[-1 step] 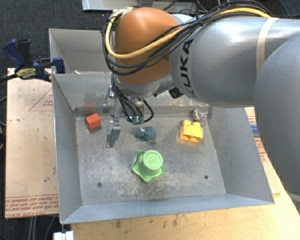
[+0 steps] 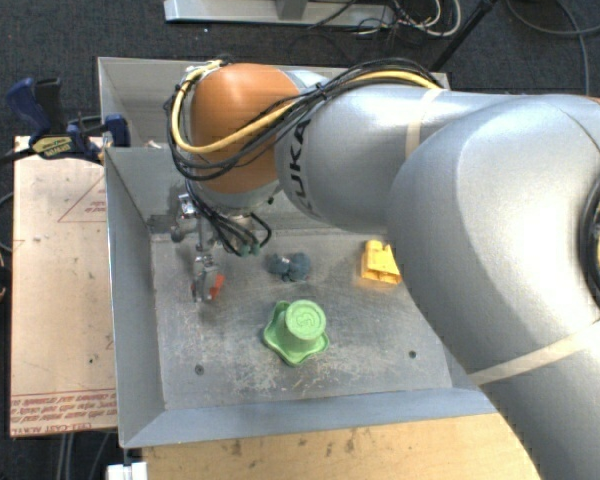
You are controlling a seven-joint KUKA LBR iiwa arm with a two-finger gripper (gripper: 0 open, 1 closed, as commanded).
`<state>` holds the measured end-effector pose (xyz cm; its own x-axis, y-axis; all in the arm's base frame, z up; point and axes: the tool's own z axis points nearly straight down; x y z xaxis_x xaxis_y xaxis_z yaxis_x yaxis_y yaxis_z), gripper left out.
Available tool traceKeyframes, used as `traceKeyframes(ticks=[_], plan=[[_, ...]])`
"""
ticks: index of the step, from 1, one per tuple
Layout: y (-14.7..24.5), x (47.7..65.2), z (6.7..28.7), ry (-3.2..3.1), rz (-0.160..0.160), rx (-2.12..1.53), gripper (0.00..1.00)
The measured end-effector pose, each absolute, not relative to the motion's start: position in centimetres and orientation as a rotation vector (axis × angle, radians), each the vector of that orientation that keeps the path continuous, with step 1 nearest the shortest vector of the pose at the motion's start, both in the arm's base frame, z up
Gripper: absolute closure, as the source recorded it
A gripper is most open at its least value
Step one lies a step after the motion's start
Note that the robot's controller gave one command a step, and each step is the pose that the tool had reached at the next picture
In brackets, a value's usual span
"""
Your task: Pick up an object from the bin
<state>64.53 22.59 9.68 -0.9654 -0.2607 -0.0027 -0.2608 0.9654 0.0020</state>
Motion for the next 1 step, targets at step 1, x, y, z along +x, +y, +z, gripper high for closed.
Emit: traceKeyframes(ticks=[1], plan=[[15.40, 62.33, 9.16, 3.111, -0.003, -0.443, 0.00]])
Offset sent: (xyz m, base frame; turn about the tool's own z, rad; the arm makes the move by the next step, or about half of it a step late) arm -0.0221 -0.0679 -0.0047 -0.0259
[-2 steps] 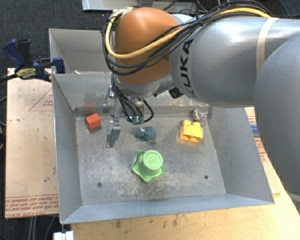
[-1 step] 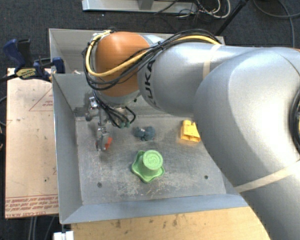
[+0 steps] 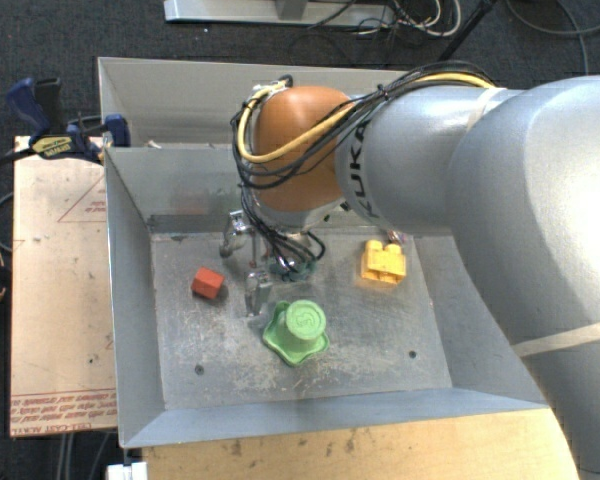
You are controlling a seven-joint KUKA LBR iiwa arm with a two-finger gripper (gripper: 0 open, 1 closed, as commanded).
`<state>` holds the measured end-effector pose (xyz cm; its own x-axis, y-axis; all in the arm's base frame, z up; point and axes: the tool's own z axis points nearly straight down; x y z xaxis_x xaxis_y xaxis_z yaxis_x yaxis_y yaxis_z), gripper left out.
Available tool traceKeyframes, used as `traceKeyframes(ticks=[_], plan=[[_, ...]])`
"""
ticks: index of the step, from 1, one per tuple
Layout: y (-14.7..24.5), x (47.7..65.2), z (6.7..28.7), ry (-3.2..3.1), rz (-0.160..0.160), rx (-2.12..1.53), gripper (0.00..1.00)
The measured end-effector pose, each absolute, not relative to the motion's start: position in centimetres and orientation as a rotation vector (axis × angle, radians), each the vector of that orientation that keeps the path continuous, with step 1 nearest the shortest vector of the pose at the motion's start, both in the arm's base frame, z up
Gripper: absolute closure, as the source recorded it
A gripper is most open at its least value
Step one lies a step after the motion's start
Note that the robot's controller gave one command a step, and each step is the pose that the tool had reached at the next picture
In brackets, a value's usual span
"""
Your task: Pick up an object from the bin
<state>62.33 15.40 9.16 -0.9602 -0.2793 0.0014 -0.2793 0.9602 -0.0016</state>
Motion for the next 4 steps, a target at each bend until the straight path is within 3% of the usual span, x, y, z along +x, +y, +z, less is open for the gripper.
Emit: traceKeyframes(ticks=[1, 2, 3, 4], plan=[[23.5, 62.0, 7.7, -3.144, -0.008, 0.121, 0.00], [22.0, 55.4, 12.2, -3.106, -0.002, 0.478, 0.00], [10.5, 50.1, 13.3, -2.925, 0.001, 1.141, 0.00], [3.8, 53.9, 7.3, -2.985, -0.008, 0.999, 0.00]])
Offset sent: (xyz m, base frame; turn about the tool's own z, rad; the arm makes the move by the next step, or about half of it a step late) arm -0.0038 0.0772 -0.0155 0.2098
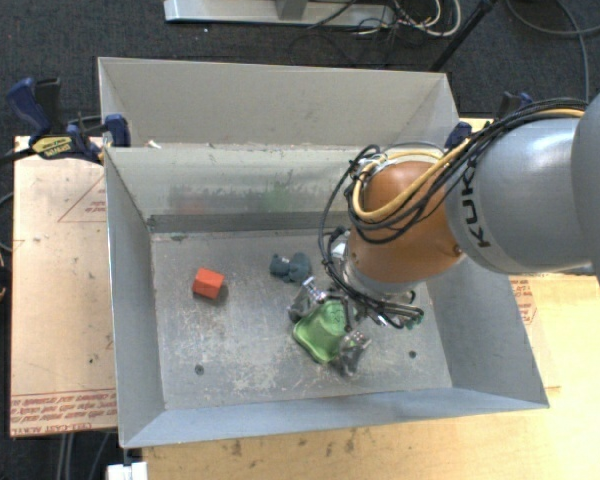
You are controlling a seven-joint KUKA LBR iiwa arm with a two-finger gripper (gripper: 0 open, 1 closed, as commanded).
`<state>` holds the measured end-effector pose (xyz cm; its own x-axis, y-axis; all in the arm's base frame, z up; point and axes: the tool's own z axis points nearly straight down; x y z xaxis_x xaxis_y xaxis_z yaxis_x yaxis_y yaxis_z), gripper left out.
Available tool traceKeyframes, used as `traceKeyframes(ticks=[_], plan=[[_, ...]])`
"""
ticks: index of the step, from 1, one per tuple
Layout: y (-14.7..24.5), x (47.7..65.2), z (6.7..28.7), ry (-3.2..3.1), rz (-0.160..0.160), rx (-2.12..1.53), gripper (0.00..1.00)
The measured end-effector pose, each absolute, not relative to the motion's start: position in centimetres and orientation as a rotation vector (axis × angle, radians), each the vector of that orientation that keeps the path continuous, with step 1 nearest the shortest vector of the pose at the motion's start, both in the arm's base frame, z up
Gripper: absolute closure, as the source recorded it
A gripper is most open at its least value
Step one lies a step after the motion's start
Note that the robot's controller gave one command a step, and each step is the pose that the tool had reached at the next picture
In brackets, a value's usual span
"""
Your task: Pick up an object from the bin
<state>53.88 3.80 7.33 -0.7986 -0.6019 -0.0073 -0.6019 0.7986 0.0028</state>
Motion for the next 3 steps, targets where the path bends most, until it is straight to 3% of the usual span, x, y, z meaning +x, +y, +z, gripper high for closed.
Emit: traceKeyframes(ticks=[1, 2, 3], plan=[[1.2, 58.4, 8.3, 2.833, -0.001, -1.347, 0.00], [1.5, 59.7, 7.6, 2.652, 0.002, -1.676, 0.00], [1.2, 58.3, 7.8, 2.440, -0.006, -1.957, 0.00]])
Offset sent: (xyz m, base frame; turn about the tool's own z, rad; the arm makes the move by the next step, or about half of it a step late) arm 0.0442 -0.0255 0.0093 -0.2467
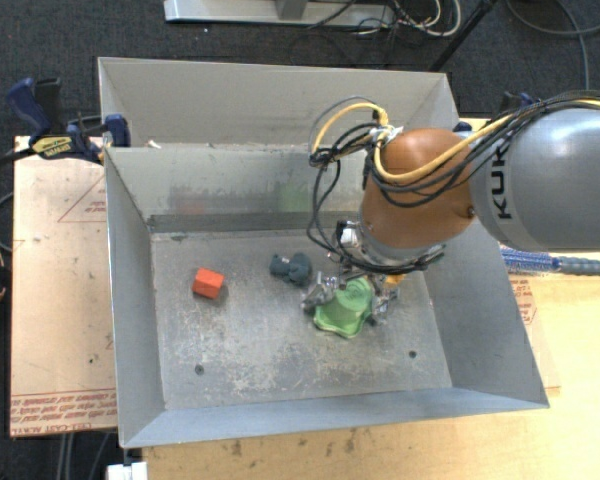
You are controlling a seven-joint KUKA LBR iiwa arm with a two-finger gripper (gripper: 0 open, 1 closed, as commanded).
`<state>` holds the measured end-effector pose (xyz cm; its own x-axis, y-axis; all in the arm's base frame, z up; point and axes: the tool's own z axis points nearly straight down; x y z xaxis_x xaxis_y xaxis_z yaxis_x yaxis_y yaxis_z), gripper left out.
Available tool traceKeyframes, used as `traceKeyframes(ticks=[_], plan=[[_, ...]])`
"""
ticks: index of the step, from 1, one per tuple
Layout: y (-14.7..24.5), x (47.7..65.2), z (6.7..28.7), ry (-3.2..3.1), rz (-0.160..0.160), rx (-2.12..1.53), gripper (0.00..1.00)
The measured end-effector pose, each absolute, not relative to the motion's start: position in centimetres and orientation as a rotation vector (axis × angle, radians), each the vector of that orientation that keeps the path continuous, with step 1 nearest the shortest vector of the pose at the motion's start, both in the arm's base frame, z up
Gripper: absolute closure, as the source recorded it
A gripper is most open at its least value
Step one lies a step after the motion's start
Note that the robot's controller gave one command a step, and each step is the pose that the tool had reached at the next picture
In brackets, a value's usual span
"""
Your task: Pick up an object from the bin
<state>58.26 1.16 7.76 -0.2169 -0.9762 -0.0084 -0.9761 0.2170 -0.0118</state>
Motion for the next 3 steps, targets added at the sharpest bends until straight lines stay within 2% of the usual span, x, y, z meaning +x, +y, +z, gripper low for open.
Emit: traceKeyframes(ticks=[1, 2, 3], plan=[[1.1, 58.3, 7.9, 2.442, -0.006, -1.957, 1.00], [1.4, 58.6, 19.8, 2.218, -0.006, -2.213, 1.00], [0.6, 59.9, 24.2, 1.963, -0.004, -2.446, 1.00]])
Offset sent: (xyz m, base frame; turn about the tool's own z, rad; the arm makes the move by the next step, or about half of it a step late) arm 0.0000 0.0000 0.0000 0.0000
